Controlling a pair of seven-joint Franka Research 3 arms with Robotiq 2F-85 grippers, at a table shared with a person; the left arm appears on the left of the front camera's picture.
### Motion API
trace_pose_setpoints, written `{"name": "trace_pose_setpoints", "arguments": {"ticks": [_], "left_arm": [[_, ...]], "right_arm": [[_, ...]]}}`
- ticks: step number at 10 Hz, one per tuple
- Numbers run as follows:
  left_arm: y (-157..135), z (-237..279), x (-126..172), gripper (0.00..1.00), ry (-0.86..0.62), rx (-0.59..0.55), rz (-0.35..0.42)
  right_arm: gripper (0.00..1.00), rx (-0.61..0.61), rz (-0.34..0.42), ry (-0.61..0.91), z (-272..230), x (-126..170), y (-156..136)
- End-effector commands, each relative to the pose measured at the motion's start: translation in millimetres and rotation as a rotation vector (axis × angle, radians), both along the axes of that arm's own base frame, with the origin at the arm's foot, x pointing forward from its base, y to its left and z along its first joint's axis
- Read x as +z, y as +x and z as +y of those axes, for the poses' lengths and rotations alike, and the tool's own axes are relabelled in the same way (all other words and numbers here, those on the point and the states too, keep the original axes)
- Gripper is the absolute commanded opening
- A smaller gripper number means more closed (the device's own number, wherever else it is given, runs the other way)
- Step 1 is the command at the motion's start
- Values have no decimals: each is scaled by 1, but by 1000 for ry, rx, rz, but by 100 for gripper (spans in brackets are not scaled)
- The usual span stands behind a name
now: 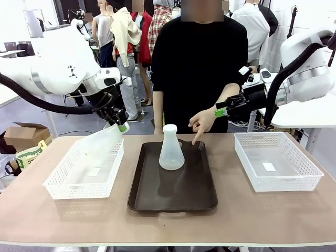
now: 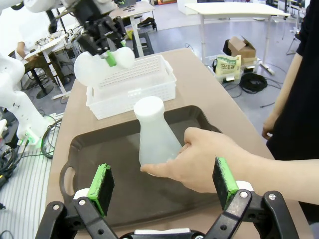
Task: Prepare the laboratory tools.
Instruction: Place the picked Big flask upright in the Handle tray as directed by the person.
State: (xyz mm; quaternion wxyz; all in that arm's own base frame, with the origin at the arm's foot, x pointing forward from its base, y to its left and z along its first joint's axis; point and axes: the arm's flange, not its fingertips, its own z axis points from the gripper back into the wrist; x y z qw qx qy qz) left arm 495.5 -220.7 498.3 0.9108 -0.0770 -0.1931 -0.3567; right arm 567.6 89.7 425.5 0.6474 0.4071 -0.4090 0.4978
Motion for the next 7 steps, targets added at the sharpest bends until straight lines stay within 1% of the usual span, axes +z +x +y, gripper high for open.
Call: {"name": "trace_pose_setpoints", "arguments": {"ticks": [1, 2, 3, 5, 6, 7], "left_arm": [[-24, 2, -8, 0, -119, -295, -39], [-28, -10, -12, 0, -129, -438, -69], [-33, -20, -17, 0, -205, -583, -48], [-41, -28, -18, 0, -357, -785, -36], [-43, -27, -17, 0, -441, -909, -47], [-43, -24, -17, 0, -478, -961, -66]], "right_arm": [[100, 0, 5, -3, 0, 0, 0], [100, 0, 5, -3, 0, 0, 0], [100, 0, 5, -3, 0, 0, 0], [100, 0, 5, -3, 0, 0, 0], [100, 0, 5, -3, 0, 0, 0], [100, 0, 5, -3, 0, 0, 0]]}}
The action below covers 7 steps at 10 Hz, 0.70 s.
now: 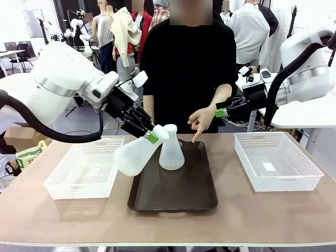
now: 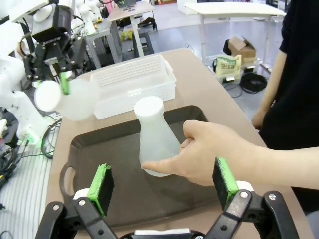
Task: Prepare the laboratory tools.
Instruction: Place the picked Big flask upright in the Handle tray as directed by the person.
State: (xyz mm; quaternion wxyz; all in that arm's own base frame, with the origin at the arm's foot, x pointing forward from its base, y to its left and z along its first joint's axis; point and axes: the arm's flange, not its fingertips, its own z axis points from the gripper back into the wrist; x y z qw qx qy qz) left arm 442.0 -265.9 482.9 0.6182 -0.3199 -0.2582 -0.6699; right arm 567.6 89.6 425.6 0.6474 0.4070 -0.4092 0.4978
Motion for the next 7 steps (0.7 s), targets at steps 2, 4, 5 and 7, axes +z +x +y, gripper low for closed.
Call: {"name": "trace_pose_setpoints", "arguments": {"ticks": [2, 4, 5, 7], "left_arm": [[17, 29, 2, 0, -2, 180, 77], [1, 10, -2, 0, -36, -61, 18], [1, 10, -2, 0, -36, -61, 18], [14, 17, -18, 0, -152, -155, 66]], "right_arm": [[100, 1, 6, -3, 0, 0, 0], [100, 1, 6, -3, 0, 0, 0], [100, 1, 6, -3, 0, 0, 0], [100, 1, 6, -3, 0, 0, 0]]}}
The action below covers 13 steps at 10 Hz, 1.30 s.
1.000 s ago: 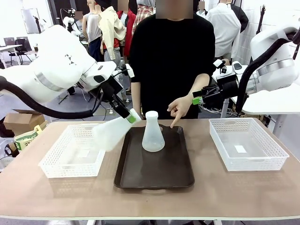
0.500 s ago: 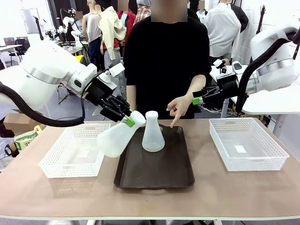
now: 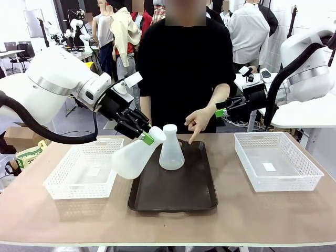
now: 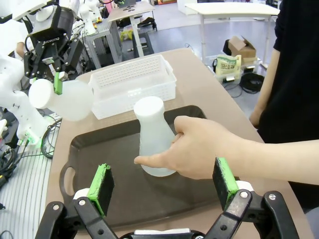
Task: Prepare the laboratory tools.
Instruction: Place the picked Big flask upright in the Handle tray as directed by the person.
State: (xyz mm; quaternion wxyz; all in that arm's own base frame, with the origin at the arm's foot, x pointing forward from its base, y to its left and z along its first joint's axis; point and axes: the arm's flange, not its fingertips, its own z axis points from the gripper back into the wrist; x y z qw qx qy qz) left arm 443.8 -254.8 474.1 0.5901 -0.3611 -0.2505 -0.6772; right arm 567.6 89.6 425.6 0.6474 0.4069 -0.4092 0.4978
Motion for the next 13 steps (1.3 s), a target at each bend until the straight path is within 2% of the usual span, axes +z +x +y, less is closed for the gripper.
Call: {"name": "trace_pose_setpoints", "arguments": {"ticks": [1, 3, 5, 7, 8, 11, 13], "left_arm": [[18, 0, -26, 0, -203, -135, 18], [29, -9, -56, 0, -340, -195, -11], [36, -14, -68, 0, -386, -230, -77], [45, -18, -85, 0, -426, -218, -132], [53, -20, -97, 0, -452, -209, -122], [62, -27, -120, 0, -494, -207, -28], [64, -29, -130, 0, -479, -216, -40]], "right_arm": [[100, 1, 6, -3, 0, 0, 0], [100, 1, 6, -3, 0, 0, 0], [100, 1, 6, -3, 0, 0, 0], [100, 1, 6, -3, 0, 0, 0], [100, 1, 6, -3, 0, 0, 0], [100, 1, 6, -3, 0, 0, 0], [100, 1, 6, -3, 0, 0, 0]]}}
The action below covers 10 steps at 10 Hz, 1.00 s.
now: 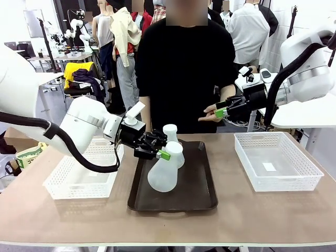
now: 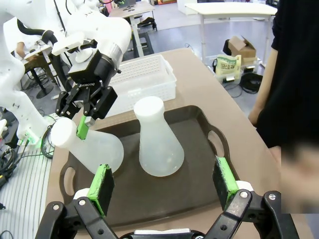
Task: Prepare the laboratory tools.
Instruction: Place the picked Big flask upright in the Handle tray as directed by the person.
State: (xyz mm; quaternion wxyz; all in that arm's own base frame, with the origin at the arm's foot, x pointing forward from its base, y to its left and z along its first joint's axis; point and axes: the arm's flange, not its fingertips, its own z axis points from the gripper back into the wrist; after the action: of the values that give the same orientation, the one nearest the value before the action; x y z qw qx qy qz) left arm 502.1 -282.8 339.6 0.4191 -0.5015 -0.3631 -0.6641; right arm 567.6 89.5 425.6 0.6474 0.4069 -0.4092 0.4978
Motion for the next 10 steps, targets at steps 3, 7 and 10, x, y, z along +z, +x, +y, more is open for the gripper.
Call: {"name": "trace_pose_setpoints", "arguments": {"ticks": [3, 7, 10], "left_arm": [[4, 0, -5, 24, -3, 1, 29], [5, 5, -7, 100, 38, 37, 40], [3, 14, -8, 100, 46, 54, 56]], "right_arm": [[100, 1, 6, -3, 0, 0, 0], [100, 1, 6, -3, 0, 0, 0], [100, 1, 6, -3, 0, 0, 0]]}}
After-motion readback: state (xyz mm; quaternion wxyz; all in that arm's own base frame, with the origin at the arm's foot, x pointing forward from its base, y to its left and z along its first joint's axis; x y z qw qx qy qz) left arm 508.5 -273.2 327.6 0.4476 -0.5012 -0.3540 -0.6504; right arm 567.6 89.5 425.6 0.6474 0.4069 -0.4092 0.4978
